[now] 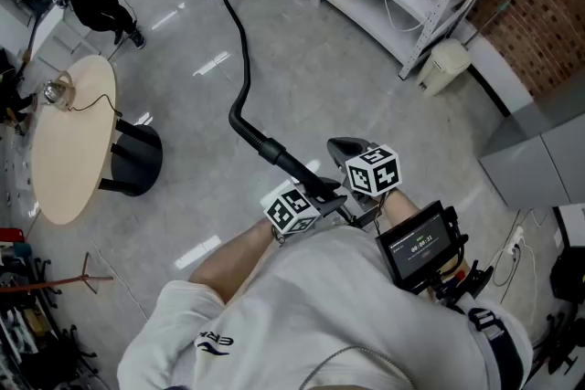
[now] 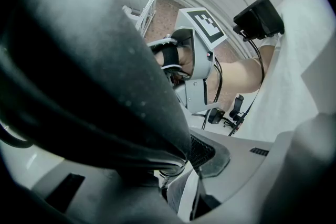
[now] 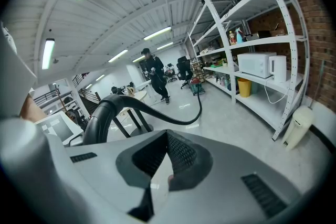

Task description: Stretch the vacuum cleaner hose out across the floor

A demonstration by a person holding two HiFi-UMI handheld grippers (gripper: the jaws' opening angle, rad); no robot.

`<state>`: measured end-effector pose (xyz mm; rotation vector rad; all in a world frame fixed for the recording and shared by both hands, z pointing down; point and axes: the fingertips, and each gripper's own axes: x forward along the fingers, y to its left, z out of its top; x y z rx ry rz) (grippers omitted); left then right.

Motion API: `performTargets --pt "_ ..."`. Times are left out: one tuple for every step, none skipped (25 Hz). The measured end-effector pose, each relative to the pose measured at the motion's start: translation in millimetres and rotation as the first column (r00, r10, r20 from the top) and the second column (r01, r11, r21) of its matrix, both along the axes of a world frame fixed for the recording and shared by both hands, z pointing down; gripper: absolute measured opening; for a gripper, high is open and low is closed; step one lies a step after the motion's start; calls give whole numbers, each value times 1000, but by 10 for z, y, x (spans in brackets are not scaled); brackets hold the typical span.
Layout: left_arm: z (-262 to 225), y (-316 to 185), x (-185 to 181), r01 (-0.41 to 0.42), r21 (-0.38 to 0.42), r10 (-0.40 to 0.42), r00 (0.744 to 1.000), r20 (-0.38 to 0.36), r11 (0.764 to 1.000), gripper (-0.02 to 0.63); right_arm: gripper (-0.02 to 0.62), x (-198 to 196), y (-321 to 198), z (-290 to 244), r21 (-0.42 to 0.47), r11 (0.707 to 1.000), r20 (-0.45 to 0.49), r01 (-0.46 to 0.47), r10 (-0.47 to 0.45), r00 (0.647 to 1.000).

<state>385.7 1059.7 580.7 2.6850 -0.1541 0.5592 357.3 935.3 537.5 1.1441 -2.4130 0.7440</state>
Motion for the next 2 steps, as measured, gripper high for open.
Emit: performTargets --pt "0 1 2 0 -1 0 1000 0 1000 133 0 6 1 2 0 1000 0 -1 1 1000" --pt "0 1 4 1 -1 -1 1000 0 1000 133 0 11 2 4 -1 1000 0 -1 1 1000"
